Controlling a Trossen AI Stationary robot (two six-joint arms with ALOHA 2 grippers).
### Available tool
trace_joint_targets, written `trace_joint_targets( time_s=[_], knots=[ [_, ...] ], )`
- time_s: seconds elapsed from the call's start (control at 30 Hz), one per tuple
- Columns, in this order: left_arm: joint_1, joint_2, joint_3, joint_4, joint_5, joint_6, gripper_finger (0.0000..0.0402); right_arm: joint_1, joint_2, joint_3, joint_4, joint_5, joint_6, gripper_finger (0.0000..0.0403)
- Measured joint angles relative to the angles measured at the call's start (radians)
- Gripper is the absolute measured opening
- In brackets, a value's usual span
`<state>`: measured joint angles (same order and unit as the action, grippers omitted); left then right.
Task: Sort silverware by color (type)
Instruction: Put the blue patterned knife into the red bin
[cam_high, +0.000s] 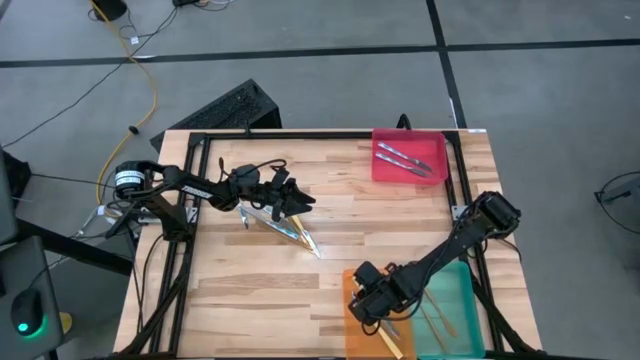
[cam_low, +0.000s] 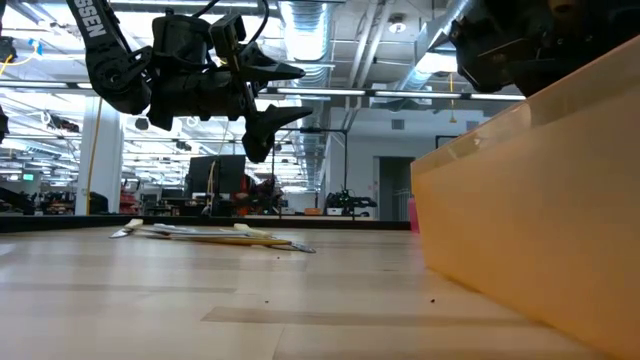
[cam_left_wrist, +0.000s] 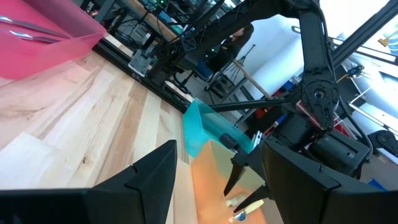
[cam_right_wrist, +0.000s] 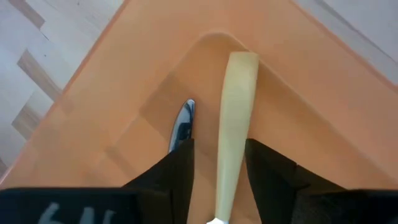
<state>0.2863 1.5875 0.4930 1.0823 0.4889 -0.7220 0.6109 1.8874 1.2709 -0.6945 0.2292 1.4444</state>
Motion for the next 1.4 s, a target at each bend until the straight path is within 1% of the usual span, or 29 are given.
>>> trace_joint_targets(
  time_s=[0.17,0.23,0.3,0.37,0.5,0.6,0.7,0.77,0.83,0.97,1.0,1.07,1.13,1.23,1.3,1.4],
  knots=[
    [0.000,0.000,0.000,0.000,0.001,-0.011,0.0217,-0.007,0.000,0.000,0.000,0.005,-0.036,0.0161],
    [0.001,0.000,0.000,0.000,0.012,-0.028,0.0217,-0.012,0.000,0.000,0.000,-0.018,-0.059,0.0159],
    [0.011,0.000,0.010,-0.003,0.059,-0.056,0.0217,-0.021,-0.002,0.001,-0.001,-0.069,-0.083,0.0158],
    [0.020,0.000,0.032,-0.002,0.137,-0.095,0.0217,-0.033,-0.013,0.010,-0.003,-0.102,-0.114,0.0158],
    [0.022,0.000,0.088,0.000,0.280,-0.144,0.0217,-0.054,-0.047,0.047,0.001,-0.115,-0.207,0.0157],
    [0.014,0.000,0.133,-0.002,0.335,-0.165,0.0217,-0.072,-0.085,0.065,-0.001,-0.116,-0.273,0.0157],
    [0.012,-0.001,0.177,-0.019,0.381,-0.188,0.0217,-0.084,-0.149,0.072,-0.001,-0.116,-0.328,0.0157],
    [0.012,-0.018,0.204,-0.065,0.414,-0.192,0.0217,-0.084,-0.199,0.072,-0.004,-0.105,-0.353,0.0157],
    [0.013,-0.052,0.236,-0.152,0.436,-0.164,0.0217,-0.084,-0.255,0.073,-0.019,-0.081,-0.368,0.0157],
    [0.024,-0.160,0.316,-0.414,0.450,-0.037,0.0217,-0.072,-0.374,0.073,-0.080,-0.031,-0.383,0.0156],
    [0.027,-0.193,0.343,-0.498,0.438,0.011,0.0217,-0.066,-0.402,0.073,-0.104,-0.011,-0.383,0.0156],
    [0.028,-0.259,0.394,-0.688,0.375,0.119,0.0217,-0.053,-0.453,0.073,-0.136,0.047,-0.383,0.0156],
    [0.024,-0.320,0.450,-0.895,0.271,0.228,0.0217,-0.039,-0.496,0.073,-0.176,0.107,-0.383,0.0156],
    [0.006,-0.398,0.535,-1.213,0.067,0.379,0.0217,-0.023,-0.543,0.073,-0.221,0.191,-0.380,0.0156],
    [-0.011,-0.444,0.583,-1.401,-0.080,0.454,0.0217,-0.015,-0.558,0.073,-0.240,0.231,-0.380,0.0156],
    [-0.056,-0.509,0.599,-1.585,-0.254,0.516,0.0217,-0.011,-0.566,0.073,-0.270,0.253,-0.383,0.0156]
  ],
)
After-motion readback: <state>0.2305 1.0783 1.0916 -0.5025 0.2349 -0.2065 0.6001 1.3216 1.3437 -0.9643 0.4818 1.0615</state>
